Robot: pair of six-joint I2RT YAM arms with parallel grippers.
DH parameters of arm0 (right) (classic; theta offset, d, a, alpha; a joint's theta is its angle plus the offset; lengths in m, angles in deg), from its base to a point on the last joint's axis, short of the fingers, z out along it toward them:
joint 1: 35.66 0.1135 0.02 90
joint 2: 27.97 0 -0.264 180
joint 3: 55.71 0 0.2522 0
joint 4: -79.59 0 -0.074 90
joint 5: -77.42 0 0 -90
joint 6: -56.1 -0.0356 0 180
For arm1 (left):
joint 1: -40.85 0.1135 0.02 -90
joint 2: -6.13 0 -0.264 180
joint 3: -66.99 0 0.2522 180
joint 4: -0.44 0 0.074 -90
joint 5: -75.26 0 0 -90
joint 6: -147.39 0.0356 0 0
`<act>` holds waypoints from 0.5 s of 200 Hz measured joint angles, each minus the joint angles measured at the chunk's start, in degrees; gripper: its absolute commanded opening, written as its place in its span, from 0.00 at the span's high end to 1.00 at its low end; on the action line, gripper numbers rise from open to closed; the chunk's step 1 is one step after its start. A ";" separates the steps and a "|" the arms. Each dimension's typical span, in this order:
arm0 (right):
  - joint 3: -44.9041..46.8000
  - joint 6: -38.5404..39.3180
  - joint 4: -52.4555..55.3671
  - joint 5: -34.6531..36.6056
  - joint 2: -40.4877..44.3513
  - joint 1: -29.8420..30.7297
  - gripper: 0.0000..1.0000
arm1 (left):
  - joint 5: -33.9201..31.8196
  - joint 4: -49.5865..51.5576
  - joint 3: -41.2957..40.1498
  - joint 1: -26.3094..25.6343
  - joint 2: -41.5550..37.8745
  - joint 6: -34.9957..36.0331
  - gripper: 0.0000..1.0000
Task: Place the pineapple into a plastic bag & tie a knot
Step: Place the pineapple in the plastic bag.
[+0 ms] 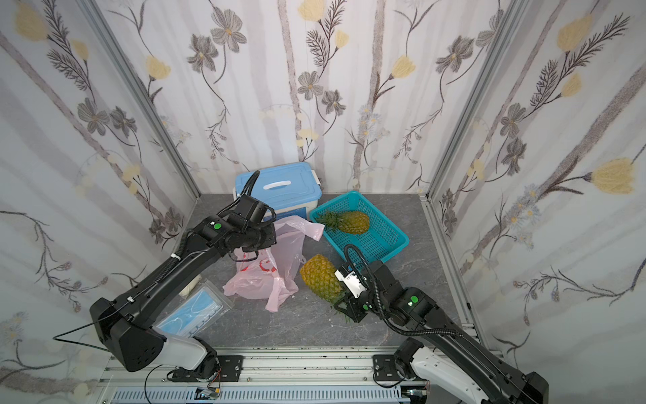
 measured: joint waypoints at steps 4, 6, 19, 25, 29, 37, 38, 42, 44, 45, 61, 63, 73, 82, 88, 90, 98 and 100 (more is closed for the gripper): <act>-0.79 -0.24 0.22 0.35 -1.38 0.28 1.00 | 0.44 -0.15 -0.07 0.00 0.00 0.55 1.00; -1.36 -0.42 0.31 0.52 -2.27 0.46 1.00 | 0.66 -0.20 -0.13 0.00 0.00 0.85 1.00; -5.25 -0.98 -0.33 1.99 -8.28 1.20 1.00 | 2.03 -0.52 -0.42 0.00 -0.07 2.78 1.00; -7.45 -0.79 -0.81 2.34 -11.06 1.40 1.00 | 2.82 -0.68 -0.61 0.00 -0.22 3.78 1.00; -8.74 -0.70 -1.20 2.34 -12.61 1.51 1.00 | 3.41 -0.70 -0.76 0.00 -0.37 4.39 1.00; -11.67 -0.33 -2.73 2.34 -16.24 2.40 1.00 | 4.17 -1.42 -1.60 -0.02 -0.96 5.57 1.00; -11.89 -0.28 -2.86 2.32 -16.55 2.49 1.00 | 4.35 -1.49 -1.77 -0.02 -1.09 5.75 1.00; -13.25 -0.02 -3.52 2.34 -18.21 2.93 1.00 | 4.92 -1.64 -2.27 0.00 -1.46 6.29 1.00; -13.90 0.13 -3.91 2.25 -19.02 3.13 1.00 | 5.11 -1.64 -2.40 0.00 -1.57 6.60 1.00; -14.14 0.17 -4.04 2.21 -19.32 3.21 1.00 | 5.25 -1.62 -2.56 0.00 -1.68 6.93 1.00; -19.85 0.92 -4.13 1.36 -25.77 4.72 1.00 | 6.01 -2.08 -4.04 -0.02 -2.67 9.16 1.00; -20.48 0.90 -3.87 1.29 -26.49 4.83 1.00 | 5.92 -2.25 -4.20 0.00 -2.80 9.46 1.00; -23.47 1.14 -2.51 0.81 -30.23 5.22 1.00 | 5.31 -2.51 -4.81 0.39 -3.32 10.16 1.00; -26.67 1.40 -0.39 0.39 -34.23 5.31 1.00 | 4.17 -3.23 -5.27 0.48 -3.67 11.54 1.00; -28.68 1.16 0.96 0.00 -36.89 5.35 1.00 | 3.82 -3.76 -5.53 0.50 -3.85 11.61 1.00; -29.09 1.03 1.16 0.00 -37.46 5.35 1.00 | 3.76 -3.93 -5.64 0.50 -3.89 11.61 1.00; -31.43 -0.04 2.71 -0.35 -40.74 5.49 1.00 | 3.54 -4.48 -5.95 0.50 -4.09 11.76 1.00; -31.89 -0.33 2.91 -0.50 -41.48 5.53 1.00 | 3.54 -4.63 -6.01 0.50 -4.15 11.76 1.00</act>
